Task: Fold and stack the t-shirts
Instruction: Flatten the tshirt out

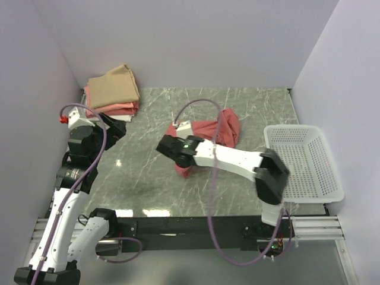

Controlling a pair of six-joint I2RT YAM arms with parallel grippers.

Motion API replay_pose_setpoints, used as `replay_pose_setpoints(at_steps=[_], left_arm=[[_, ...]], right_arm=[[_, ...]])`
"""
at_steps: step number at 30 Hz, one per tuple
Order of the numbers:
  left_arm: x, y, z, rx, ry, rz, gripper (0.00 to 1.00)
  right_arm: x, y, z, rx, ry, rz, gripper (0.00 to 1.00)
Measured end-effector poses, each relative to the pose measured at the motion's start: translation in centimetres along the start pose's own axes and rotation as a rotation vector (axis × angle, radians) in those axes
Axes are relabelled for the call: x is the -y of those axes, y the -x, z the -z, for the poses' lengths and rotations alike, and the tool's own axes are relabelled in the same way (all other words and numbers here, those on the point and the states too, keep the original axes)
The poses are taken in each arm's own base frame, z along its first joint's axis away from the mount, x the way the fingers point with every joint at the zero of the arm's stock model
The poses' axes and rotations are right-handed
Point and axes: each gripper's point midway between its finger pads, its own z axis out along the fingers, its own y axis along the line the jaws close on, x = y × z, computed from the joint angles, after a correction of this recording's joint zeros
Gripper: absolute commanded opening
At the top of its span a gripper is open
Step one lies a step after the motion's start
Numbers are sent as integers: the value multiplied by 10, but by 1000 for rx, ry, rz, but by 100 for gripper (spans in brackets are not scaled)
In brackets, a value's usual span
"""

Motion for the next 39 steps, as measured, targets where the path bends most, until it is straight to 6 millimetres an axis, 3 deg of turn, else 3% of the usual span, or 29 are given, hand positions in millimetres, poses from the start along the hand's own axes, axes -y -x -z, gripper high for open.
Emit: replay_pose_setpoints(at_steps=[2, 6, 12, 17, 22, 25, 33, 39], left_arm=[[-1, -16, -6, -45, -21, 9, 97], [-8, -50, -17, -145, -51, 29, 94], [-25, -106, -31, -298, -63, 69, 92], [-29, -145, -36, -384, -67, 79, 92], [-13, -191, -41, -490, -85, 29, 92], [-16, -211, -47, -527, -59, 7, 91], [-25, -247, -76, -572, 10, -39, 87], [-13, -265, -111, -585, 16, -47, 78]], right_arm=[[17, 8, 15, 27, 52, -75, 0], [53, 20, 26, 63, 129, -229, 0], [116, 19, 19, 82, 178, -435, 0], [149, 10, 9, 79, 192, -528, 0], [163, 4, 2, 71, 200, -562, 0], [168, 2, -1, 69, 208, -574, 0], [187, 4, 2, 96, 214, -611, 0], [198, 6, 4, 110, 216, -625, 0]])
